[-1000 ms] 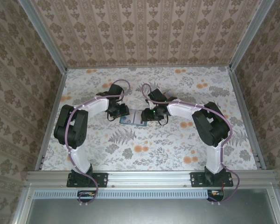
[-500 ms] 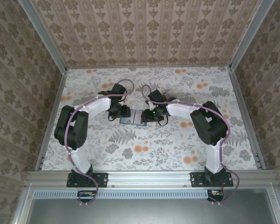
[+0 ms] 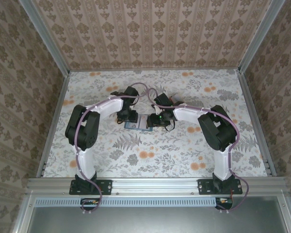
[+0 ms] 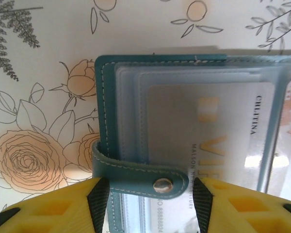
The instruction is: Put the credit cards into the card holder
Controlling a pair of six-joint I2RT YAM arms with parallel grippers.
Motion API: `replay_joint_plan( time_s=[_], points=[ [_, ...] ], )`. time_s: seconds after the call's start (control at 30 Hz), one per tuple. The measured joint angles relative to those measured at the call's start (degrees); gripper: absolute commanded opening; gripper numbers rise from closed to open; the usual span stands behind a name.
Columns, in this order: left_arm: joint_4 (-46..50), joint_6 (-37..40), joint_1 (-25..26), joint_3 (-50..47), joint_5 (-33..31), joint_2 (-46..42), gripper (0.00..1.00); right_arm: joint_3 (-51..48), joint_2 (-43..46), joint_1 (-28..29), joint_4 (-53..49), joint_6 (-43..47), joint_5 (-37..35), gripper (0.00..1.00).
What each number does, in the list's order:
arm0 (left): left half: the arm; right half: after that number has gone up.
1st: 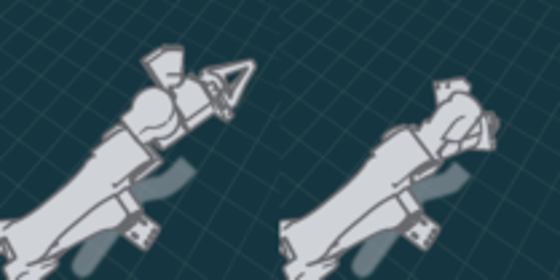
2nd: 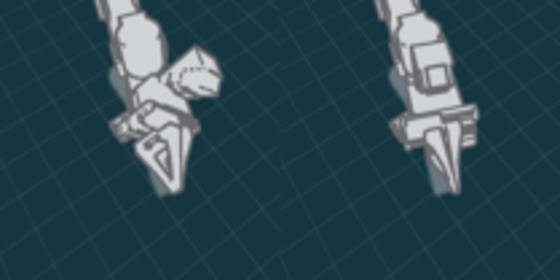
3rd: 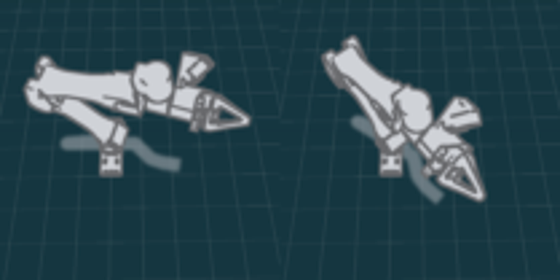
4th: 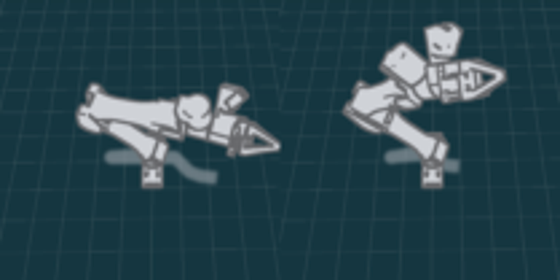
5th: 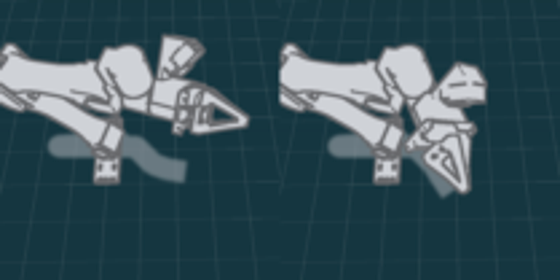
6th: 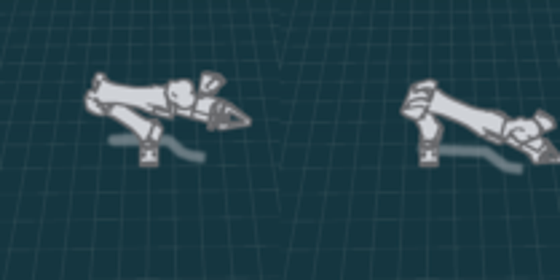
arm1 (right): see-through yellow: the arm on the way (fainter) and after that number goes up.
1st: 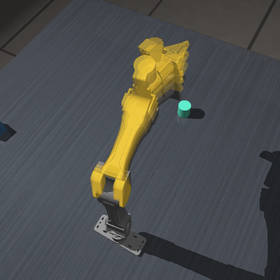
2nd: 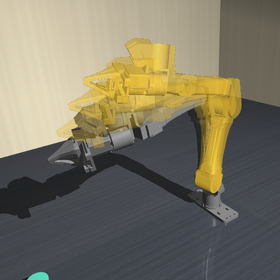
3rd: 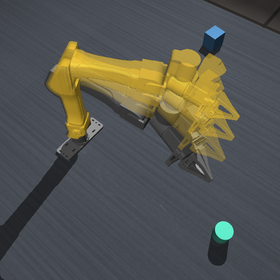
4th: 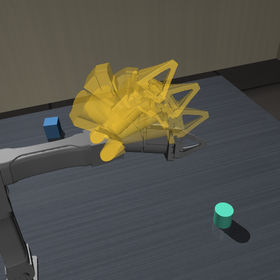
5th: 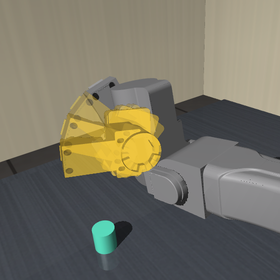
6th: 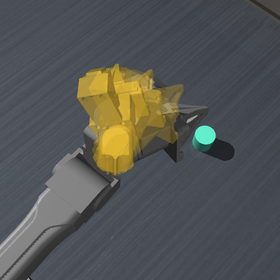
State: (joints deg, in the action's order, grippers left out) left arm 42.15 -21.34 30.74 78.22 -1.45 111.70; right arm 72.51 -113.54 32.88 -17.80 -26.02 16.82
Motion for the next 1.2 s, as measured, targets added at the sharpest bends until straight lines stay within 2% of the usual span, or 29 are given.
replay_joint_plan(
  time_s=[0.2,0.37,0.63,0.83,0.87,0.9,0.93,0.97,1.03,1.2],
  points=[
    [0.46,0.37,0.04,0.33,-0.68,0.00,0.44,0.00,0.00,-0.07,0.04,-0.50,0.33,0.51],
    [0.50,0.46,0.04,0.33,-0.98,0.00,0.24,0.00,0.00,-0.07,0.04,-0.74,0.35,0.51],
    [0.72,0.98,0.04,0.96,-0.94,0.00,0.00,0.00,0.00,-0.07,0.22,-0.94,0.39,0.51],
    [0.74,1.07,0.04,1.01,-0.90,-0.44,0.00,0.00,-0.11,-0.17,0.26,-0.96,0.76,0.51],
    [0.74,1.07,0.04,1.01,-0.92,-0.66,0.11,0.00,-0.11,-0.22,0.26,-0.96,0.83,0.51],
    [0.74,1.07,0.04,1.01,-0.92,-0.81,0.30,0.00,-0.11,-0.22,0.26,-0.96,0.94,0.51],
    [0.74,1.27,0.04,1.01,-0.94,-1.07,0.43,0.02,-0.11,-0.24,0.26,-0.96,1.01,0.51],
    [0.76,1.31,0.04,1.01,-0.96,-1.25,0.49,0.02,-0.11,-0.26,0.26,-0.96,1.11,0.51],
    [0.76,1.51,0.04,1.01,-0.96,-1.62,0.56,0.02,-0.17,-0.28,0.26,-0.96,1.22,0.51],
    [2.12,4.15,0.37,1.64,-1.31,-1.84,0.57,0.11,-0.44,-0.48,0.42,-1.14,1.64,0.51]
  ],
)
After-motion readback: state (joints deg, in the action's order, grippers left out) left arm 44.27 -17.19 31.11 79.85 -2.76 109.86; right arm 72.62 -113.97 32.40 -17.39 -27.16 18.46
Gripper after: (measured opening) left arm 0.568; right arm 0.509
